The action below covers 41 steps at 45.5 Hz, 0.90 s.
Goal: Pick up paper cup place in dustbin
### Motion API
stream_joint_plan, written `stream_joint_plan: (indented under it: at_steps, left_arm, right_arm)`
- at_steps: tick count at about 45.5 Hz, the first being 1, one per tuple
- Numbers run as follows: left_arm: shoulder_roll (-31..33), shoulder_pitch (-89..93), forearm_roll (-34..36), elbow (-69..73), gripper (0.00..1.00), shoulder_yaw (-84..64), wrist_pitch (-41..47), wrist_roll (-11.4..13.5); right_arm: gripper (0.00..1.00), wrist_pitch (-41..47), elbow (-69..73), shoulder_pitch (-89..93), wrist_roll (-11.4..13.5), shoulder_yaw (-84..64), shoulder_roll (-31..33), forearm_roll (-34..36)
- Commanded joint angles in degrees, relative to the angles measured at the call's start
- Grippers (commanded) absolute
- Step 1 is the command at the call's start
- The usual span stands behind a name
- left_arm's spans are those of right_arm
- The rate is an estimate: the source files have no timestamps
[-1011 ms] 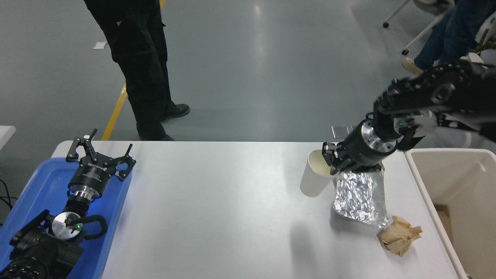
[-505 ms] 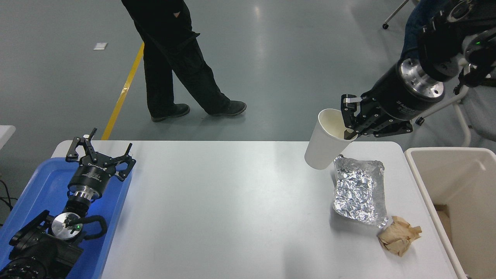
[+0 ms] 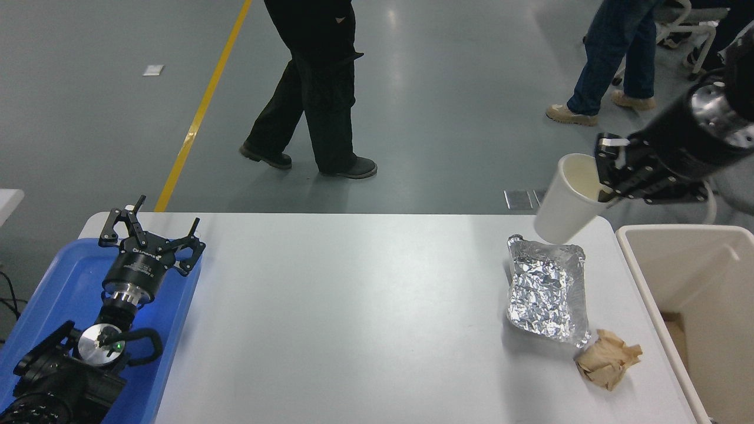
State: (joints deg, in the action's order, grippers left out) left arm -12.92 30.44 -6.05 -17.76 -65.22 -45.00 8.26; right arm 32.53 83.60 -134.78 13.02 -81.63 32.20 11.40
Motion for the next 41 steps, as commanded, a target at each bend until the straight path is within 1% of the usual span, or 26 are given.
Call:
stream_joint_plan:
  at_steps: [1,5,8,12,17,28,29,33,41]
  left_arm:
    - [0.00,-0.03,-0.01,0.01,0.99,-0.08,0.00,0.00]
    - [0.00,-0.03,-0.01,0.01,0.99,-0.08,0.00,0.00]
    - [0.00,-0.03,-0.01,0.01,0.99,-0.08,0.00,0.09]
    - [0.00,-0.03,-0.01,0.01,0.99,-0.08,0.00,0.00]
    - [0.00,-0.03,0.07,0.01,0.99,-0.08,0.00,0.00]
    - [0.00,-0.03,0.07,0.01,0.99,-0.08,0.00,0.00]
    - [0.00,0.06,0.07,0.01,0.99,-0.08,0.00,0.00]
    - [0.00,0.06,0.07,0.01,0.99,-0.08,0.00,0.00]
    - [0.00,0.06,0.07,0.01,0.99,-0.08,0.00,0.09]
  right_arm:
    - [0.00,-8.00,-1.86,6.10,-0.19,-4.59,12.26,-8.23]
    - [0.00,-11.78,-4.23,10.23,-0.37,-4.24,16.13,-9.73]
    - [0.00,-15.29,-7.48,15.06,-0.45,-3.80,17.28,-9.82]
    - [0.00,-19.69,-13.01,23.67,-0.72,-1.08,17.55,-9.73]
    - [0.00,-23.21,-20.92,35.62,-1.24,5.41,17.55,-9.65]
    - [0.00,-27.17,-39.82,62.33,-1.68,22.90,17.02,-9.56]
    - [0.00,-27.95,-43.49,67.93,-1.68,27.10,16.41,-9.65]
    - [0.00,-28.84,-50.36,76.49,-1.68,33.98,13.42,-9.65]
    - [0.00,-30.33,-65.57,89.68,-1.68,42.07,5.34,-9.56]
